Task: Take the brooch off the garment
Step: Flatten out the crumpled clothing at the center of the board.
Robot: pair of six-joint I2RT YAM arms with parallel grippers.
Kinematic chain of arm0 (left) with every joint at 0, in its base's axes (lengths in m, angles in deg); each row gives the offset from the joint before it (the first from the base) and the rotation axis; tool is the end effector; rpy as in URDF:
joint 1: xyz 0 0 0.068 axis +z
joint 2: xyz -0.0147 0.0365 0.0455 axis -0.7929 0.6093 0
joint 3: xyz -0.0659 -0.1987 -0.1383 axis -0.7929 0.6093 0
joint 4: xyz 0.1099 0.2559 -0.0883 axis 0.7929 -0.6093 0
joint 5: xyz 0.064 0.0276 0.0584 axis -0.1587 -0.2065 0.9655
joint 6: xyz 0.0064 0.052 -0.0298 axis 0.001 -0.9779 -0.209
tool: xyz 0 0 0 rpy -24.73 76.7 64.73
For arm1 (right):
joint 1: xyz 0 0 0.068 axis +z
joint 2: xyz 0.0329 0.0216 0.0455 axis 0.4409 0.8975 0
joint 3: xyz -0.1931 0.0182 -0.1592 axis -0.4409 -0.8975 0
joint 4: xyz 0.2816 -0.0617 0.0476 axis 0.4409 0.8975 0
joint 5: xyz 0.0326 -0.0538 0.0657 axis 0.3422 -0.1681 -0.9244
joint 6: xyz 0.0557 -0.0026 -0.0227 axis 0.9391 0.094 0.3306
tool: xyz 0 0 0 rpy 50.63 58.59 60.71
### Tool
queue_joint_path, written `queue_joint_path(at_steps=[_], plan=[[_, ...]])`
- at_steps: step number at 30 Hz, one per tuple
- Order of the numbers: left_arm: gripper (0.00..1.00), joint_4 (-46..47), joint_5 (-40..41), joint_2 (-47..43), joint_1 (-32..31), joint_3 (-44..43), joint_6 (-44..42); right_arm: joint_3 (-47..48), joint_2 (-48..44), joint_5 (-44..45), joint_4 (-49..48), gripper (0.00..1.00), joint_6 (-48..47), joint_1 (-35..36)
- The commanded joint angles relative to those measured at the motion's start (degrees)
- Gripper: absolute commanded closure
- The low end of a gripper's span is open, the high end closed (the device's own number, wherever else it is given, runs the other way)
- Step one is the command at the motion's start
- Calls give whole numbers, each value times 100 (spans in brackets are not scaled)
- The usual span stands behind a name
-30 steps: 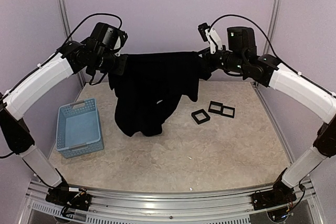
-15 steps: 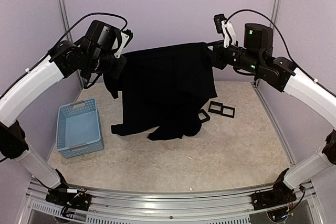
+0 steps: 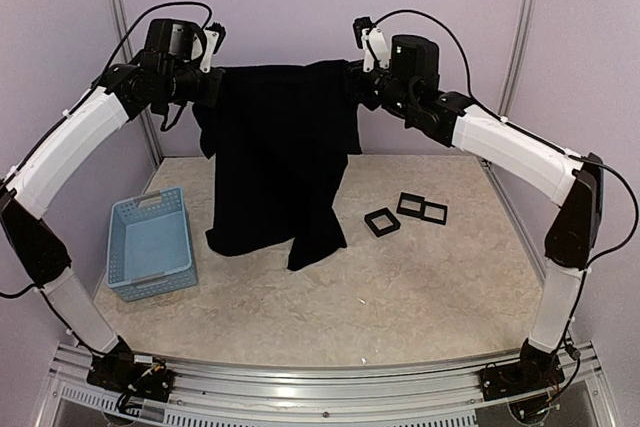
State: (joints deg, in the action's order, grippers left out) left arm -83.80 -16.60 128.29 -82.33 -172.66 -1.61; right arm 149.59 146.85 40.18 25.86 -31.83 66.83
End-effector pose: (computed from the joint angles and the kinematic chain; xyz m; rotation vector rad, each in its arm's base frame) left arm 0.3494 -0.1832 0.4322 0.3752 1.9329 0.0667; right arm 0.3693 0.3067 0.4055 -0.3532 1.5641 0.4805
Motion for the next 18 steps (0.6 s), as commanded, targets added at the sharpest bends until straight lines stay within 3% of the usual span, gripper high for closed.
queue_joint_path(at_steps=[1, 4, 8, 12, 18], plan=[[100, 1236, 274, 306, 86, -1029, -1059, 1091, 243, -379, -1081, 100, -729, -76], [100, 1763, 248, 262, 57, -1020, -1338, 950, 56, -675, -1540, 100, -896, -68], [100, 2121, 206, -140, -18, -165, -1260, 133, -388, -1002, -1342, 100, -979, -72], [100, 1100, 29, -507, -176, 917, -546, -878, -800, -1380, -73, 100, -943, -30], [100, -513, -337, -872, -1076, 2556, 787, -2494, -1576, -2280, 1951, 100, -261, 19]])
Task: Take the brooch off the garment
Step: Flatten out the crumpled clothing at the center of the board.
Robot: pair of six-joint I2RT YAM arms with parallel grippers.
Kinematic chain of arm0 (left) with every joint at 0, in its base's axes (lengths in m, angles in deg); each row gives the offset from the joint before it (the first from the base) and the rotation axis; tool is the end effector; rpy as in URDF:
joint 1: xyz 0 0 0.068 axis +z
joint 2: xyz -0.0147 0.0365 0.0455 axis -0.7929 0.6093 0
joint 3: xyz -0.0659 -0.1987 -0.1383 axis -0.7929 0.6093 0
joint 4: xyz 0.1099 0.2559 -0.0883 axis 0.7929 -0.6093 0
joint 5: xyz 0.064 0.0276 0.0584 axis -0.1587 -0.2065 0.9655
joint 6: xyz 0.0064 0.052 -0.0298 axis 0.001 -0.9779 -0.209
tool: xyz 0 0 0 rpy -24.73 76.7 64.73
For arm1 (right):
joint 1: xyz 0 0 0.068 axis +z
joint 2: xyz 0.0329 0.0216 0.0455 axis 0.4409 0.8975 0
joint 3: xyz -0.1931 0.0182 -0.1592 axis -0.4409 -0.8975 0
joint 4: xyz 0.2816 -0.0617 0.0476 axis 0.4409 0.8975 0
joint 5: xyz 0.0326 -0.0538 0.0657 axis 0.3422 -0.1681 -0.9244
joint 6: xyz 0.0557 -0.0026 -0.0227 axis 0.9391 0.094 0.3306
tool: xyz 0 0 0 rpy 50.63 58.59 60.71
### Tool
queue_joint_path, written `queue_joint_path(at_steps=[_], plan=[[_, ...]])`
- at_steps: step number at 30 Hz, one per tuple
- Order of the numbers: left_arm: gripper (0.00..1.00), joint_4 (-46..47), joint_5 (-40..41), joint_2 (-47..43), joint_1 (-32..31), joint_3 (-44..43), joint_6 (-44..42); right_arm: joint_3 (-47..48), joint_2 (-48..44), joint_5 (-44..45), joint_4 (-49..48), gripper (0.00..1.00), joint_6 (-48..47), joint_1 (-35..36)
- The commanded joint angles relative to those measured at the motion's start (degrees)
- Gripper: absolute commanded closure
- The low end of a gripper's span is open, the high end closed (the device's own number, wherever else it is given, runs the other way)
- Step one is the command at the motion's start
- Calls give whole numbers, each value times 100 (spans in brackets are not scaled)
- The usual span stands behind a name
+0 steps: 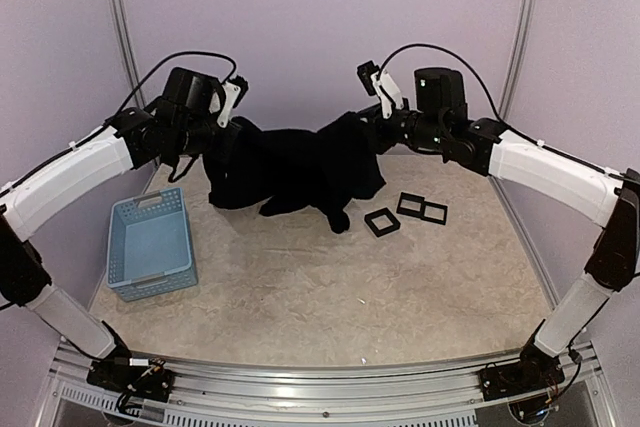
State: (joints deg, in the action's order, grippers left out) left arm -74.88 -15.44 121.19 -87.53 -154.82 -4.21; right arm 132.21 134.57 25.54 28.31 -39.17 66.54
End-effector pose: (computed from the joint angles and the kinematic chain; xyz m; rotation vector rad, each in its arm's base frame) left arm 0.3214 -0.2060 0.3792 0.5076 1.9294 0.0681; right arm 0.3275 0.2829 0.3735 -0.6884 1.6050 0.5557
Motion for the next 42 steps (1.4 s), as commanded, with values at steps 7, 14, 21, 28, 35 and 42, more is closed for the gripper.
queue_joint_path(at_steps=[7, 14, 21, 28, 35, 42], plan=[[92, -2384, -2532, -425, -1093, 1292, 2180, -1271, -486, -2304, 4087, 100, 463, 92], [12, -2222, -3566, -567, -993, 974, 2583, -1599, -979, -1856, 3606, 28, 1121, 93], [1, -781, -4555, -575, 419, 863, 3284, -1512, -872, -251, 2631, 14, 2250, -82], [1, -1175, -3993, 627, 559, 323, 3492, -1605, -125, -69, 2713, 15, 2123, -198], [1, -1713, -3808, 1623, 243, 437, 3237, -2222, -150, -820, 2550, 16, 1599, 78], [1, -1376, -4241, 1974, 8, 998, 3237, -3080, -442, -1251, 2103, 17, 1847, 434]])
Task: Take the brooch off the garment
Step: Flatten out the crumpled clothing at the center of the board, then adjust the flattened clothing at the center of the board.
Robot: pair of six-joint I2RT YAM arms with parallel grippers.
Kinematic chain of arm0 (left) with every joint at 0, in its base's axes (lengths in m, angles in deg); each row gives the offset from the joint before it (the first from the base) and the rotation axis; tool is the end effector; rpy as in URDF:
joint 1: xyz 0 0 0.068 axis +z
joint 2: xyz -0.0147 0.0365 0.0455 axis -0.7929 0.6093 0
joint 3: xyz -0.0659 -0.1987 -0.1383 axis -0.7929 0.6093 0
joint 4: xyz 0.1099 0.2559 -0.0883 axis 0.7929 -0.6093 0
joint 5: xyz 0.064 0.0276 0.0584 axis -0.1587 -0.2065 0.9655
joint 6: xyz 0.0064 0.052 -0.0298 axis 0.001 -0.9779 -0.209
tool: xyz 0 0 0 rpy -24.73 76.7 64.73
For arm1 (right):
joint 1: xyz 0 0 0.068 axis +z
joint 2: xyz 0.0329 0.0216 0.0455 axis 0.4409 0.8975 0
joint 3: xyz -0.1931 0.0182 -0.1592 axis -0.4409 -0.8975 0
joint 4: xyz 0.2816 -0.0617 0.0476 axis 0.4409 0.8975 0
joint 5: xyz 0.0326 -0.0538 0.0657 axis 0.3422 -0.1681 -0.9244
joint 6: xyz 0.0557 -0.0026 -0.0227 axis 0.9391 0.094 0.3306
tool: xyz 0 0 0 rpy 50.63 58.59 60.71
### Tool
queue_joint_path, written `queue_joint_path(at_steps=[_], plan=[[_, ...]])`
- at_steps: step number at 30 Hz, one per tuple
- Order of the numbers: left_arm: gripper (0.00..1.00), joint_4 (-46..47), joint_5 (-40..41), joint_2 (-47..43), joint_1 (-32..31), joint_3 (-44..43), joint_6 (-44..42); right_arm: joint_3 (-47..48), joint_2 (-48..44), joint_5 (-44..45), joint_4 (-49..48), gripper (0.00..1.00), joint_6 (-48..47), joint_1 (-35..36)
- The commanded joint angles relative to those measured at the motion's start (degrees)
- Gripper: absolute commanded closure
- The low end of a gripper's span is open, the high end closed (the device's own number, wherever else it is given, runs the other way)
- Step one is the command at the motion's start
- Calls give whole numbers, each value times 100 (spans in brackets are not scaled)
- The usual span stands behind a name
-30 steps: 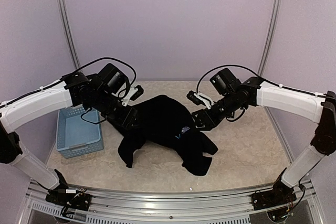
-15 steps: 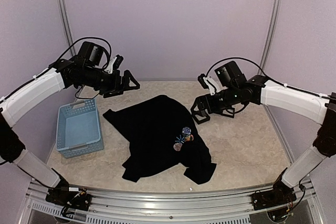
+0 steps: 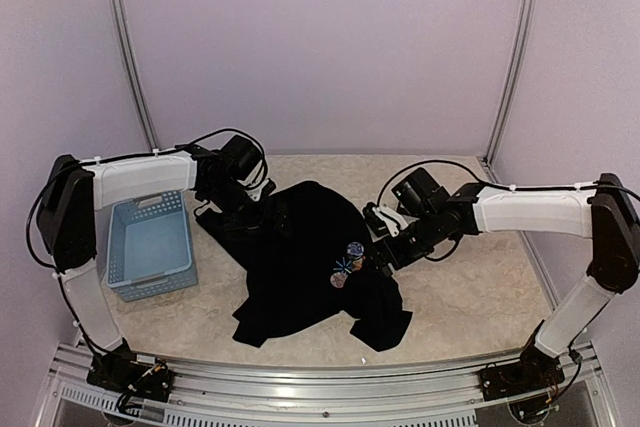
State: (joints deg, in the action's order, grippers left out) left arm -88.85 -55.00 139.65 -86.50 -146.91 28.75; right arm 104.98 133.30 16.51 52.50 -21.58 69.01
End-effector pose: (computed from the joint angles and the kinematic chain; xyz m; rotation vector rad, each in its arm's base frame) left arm 0.3288 -0.2392 0.1867 0.3151 2.8455 -0.6966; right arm 0.2563 0.2517 0.1638 -0.7291 2.5990 0.6476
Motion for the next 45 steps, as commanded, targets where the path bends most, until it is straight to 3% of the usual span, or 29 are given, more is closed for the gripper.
queue_joint_path(at_steps=[1, 4, 8, 10, 14, 18, 22, 29, 32, 34, 36, 37, 41, 45], plan=[[1, 69, -343, 180, -120, 285, -61, -429, -332, -361, -381, 18, 139, 215], [6, 309, -444, 257, -180, 520, -82, -513, -281, -326, -426, 28, 200, 294], [43, 456, -480, 457, -164, 622, -81, -581, -250, -364, -392, 62, 168, 379], [57, 514, -441, 581, -170, 650, -91, -666, -317, -416, -390, 72, 161, 440], [87, 664, -238, 695, -120, 718, -73, -1117, -483, -424, -408, 83, 314, 595], [94, 652, 64, 696, 92, 594, -197, -1472, -690, -297, -411, 88, 553, 786], [94, 666, 250, 635, 492, 252, -465, -1726, -910, -248, -485, 89, 800, 792], [94, 502, -145, 973, 896, -756, -1034, -1658, -1427, 183, -457, 86, 1132, 789], [90, 322, 70, 989, 899, -894, -1126, -1472, -1643, 467, -409, 79, 1205, 705], [79, 309, 67, 824, 895, -815, -1037, -1442, -1710, 486, -483, 71, 1283, 517], [54, 373, -28, 611, 870, -643, -879, -1457, -1696, 386, -676, 65, 1343, 334], [48, 414, -87, 443, 854, -519, -779, -1459, -1649, 317, -804, 62, 1358, 239], [30, 634, -303, 7, 658, -35, -403, -1271, -1140, -83, -1148, 57, 1311, -189], [21, 537, -61, -160, 244, 240, -237, -877, -508, -335, -1220, 57, 1088, -471]])
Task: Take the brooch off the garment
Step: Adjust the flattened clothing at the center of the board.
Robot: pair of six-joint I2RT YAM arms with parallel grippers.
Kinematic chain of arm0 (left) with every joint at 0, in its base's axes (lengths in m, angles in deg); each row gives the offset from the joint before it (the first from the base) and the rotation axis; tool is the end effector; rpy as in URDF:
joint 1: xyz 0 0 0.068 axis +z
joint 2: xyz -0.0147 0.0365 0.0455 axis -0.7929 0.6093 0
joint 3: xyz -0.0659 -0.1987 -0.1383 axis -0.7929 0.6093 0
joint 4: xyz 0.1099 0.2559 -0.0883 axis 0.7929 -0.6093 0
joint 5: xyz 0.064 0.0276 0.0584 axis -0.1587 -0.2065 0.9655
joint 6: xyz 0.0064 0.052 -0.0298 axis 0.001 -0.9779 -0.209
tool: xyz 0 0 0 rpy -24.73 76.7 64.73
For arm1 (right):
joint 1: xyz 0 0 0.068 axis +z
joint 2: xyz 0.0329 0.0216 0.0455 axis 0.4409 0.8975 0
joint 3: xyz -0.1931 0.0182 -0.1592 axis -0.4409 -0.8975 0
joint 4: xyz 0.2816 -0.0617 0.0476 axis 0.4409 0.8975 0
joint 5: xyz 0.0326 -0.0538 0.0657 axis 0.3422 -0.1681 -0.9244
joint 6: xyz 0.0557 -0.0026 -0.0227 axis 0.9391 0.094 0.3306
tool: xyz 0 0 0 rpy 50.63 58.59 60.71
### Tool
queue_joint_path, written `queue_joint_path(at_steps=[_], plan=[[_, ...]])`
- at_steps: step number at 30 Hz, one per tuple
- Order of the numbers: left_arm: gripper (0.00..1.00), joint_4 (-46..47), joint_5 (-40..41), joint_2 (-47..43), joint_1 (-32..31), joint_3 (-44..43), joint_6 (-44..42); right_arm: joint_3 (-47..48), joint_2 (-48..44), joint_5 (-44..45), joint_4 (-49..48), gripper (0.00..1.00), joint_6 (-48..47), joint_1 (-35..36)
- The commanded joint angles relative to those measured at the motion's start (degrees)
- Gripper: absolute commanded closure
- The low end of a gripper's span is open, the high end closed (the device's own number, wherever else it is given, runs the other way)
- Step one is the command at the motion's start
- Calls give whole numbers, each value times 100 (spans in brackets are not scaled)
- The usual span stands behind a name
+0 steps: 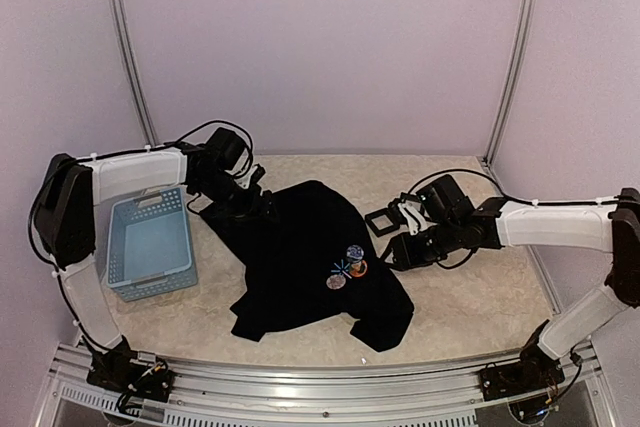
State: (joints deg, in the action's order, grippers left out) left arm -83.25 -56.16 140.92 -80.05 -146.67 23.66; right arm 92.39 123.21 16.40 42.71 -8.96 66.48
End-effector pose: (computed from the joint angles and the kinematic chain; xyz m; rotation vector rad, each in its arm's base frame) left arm 0.3630 -0.2066 0.1818 0.2943 2.7390 -0.7068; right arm 0.2408 0.2180 0.1585 -0.3888 2.5747 0.7700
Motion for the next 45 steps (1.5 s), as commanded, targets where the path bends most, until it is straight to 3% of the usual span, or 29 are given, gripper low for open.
queue_joint_path(at_steps=[1, 12, 16, 19, 25, 27, 31, 35, 38, 45], plan=[[19, -97, 175, -279, -497, 240, 323, 465, 639, -386, -253, 56, -218, -251], [8, -556, 827, -81, -867, 613, 755, 930, 1569, -477, -291, 54, -472, -377], [7, -573, 806, -66, -928, 768, 800, 964, 1707, -352, -322, 55, -411, -489], [1, -608, 823, -54, -928, 855, 870, 1034, 1840, -423, -357, 56, -472, -522], [3, -228, 275, 51, -940, 1022, 1071, 1276, 2141, -813, -326, 59, -667, -524], [11, -150, 169, 110, -949, 1037, 1094, 1356, 2244, -928, -330, 61, -717, -524], [58, -143, 239, 204, -936, 1032, 1102, 1478, 2352, -1088, -279, 78, -797, -523], [88, -34, 293, 165, -880, 1040, 1091, 1501, 2347, -1214, -168, 100, -891, -525], [100, -5, 345, 180, -762, 1016, 1050, 1435, 2273, -1270, -66, 100, -951, -525], [100, 12, 570, 122, -349, 934, 777, 887, 1756, -1374, 31, 100, -910, -515]])
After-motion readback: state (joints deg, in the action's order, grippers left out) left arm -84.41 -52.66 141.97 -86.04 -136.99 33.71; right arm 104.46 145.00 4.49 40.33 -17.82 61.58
